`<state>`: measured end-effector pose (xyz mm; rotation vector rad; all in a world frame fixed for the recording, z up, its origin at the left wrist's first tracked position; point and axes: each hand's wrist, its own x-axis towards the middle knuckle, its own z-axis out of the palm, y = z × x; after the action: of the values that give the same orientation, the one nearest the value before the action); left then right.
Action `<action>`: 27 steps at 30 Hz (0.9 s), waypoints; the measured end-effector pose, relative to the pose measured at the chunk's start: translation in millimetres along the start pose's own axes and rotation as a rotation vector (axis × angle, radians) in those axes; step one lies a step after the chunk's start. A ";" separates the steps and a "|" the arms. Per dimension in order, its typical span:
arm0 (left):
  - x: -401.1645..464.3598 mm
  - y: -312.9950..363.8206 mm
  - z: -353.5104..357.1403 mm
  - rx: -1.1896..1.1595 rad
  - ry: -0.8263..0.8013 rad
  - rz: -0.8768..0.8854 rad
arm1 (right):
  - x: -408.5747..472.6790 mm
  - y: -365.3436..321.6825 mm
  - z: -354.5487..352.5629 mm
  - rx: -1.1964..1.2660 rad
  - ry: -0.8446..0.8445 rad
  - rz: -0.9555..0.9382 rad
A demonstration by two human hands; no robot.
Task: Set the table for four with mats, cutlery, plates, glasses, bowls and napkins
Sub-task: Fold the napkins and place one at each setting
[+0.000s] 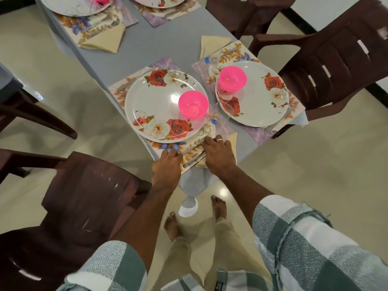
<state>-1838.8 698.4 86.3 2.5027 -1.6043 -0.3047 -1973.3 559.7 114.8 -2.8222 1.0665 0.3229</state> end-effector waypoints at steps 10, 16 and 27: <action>19.0 -14.1 -51.5 -0.085 0.053 -0.014 | 4.3 -14.9 -24.6 0.229 0.111 -0.017; 53.1 -33.9 -95.0 -0.101 0.130 -0.105 | 51.9 -42.8 -59.4 0.390 0.182 -0.185; 117.8 -107.9 -136.3 -0.119 0.176 -0.286 | 151.4 -54.0 -106.4 0.181 0.133 -0.217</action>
<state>-1661.8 638.7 182.3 2.5823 -1.1310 -0.1994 -1809.8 484.6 184.0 -2.7909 0.7559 0.0172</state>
